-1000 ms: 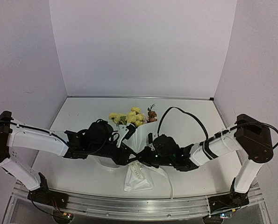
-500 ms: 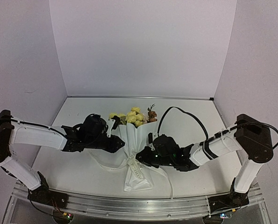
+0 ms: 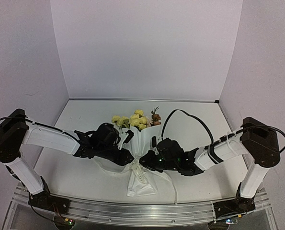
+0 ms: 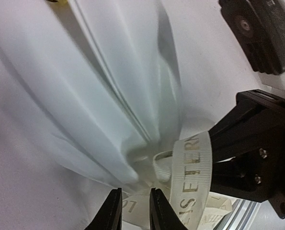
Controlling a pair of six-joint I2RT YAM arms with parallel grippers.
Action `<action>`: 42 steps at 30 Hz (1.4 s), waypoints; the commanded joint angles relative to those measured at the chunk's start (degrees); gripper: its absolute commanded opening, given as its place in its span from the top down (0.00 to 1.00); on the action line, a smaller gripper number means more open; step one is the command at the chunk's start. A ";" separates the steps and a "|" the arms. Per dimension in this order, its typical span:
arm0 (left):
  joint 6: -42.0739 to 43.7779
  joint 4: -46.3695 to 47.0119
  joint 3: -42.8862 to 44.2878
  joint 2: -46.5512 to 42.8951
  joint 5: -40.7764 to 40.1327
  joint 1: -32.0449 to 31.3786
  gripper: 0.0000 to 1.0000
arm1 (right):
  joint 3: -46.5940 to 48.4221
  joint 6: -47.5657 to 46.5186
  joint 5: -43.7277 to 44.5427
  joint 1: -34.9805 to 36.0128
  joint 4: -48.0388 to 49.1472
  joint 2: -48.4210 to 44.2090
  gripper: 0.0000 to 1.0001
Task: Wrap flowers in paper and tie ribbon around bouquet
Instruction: Cross the half-tied ribbon over the folded bouquet.
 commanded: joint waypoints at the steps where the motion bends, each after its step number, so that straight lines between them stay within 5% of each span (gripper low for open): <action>1: 2.21 0.15 3.12 -0.78 1.59 -1.24 0.77 | 0.78 -0.97 0.31 0.45 1.18 0.49 1.00; 28: 0.76 5.11 0.61 -0.92 2.36 -1.78 0.61 | 1.80 -3.76 -0.93 1.69 2.05 0.00 1.00; 32: 0.60 5.43 0.70 -0.44 2.35 -1.78 0.67 | 1.28 -3.77 -1.26 1.78 3.00 -0.06 1.00; 42: -0.18 5.60 0.02 -0.29 1.38 -1.78 0.99 | 0.47 -3.55 -0.84 1.81 2.75 -0.53 1.00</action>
